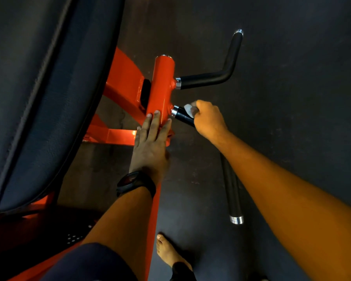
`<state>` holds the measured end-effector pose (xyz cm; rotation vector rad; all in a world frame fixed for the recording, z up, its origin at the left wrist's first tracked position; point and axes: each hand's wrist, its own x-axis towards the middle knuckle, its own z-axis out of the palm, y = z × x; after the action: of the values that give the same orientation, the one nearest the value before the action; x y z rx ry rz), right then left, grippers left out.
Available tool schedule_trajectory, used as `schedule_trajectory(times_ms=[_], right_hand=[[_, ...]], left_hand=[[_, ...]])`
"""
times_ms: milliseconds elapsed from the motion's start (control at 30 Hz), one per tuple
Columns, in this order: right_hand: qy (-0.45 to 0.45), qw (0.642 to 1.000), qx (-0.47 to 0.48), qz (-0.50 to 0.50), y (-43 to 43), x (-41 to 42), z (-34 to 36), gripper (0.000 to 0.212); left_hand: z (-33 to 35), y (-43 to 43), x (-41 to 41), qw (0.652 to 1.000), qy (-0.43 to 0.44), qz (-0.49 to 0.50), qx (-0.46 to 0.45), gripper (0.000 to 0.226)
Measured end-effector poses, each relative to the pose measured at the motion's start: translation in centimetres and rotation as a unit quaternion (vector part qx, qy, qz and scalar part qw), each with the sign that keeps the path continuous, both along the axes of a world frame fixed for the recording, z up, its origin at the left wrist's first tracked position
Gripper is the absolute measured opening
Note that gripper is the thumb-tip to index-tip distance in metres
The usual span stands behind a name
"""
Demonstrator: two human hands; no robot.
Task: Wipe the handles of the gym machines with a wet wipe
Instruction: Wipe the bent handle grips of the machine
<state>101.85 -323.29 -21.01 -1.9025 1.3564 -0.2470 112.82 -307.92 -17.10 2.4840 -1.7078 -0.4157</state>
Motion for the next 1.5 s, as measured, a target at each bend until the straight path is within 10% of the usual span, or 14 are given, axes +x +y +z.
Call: schedule_trajectory(times_ms=[267, 500, 1000, 1500], right_hand=[[0.019, 0.942, -0.325, 0.076, 4.4, -5.0, -2.2, 0.027], [-0.001, 0.901, -0.394, 0.183, 3.8, -3.4, -2.0, 0.024], [0.021, 0.961, -0.265, 0.078, 5.9, -3.5, -0.9, 0.046], [0.04, 0.993, -0.055, 0.097, 0.6, -0.8, 1.6, 0.018]], left_hand=[[-0.1, 0.1, 0.0, 1.0, -0.007, 0.0, -0.001, 0.088], [0.0, 0.0, 0.0, 1.0, -0.009, 0.003, 0.015, 0.09], [0.0, 0.2, 0.1, 1.0, 0.01, 0.004, 0.009, 0.084], [0.3, 0.3, 0.4, 0.999, 0.035, -0.003, 0.003, 0.086]])
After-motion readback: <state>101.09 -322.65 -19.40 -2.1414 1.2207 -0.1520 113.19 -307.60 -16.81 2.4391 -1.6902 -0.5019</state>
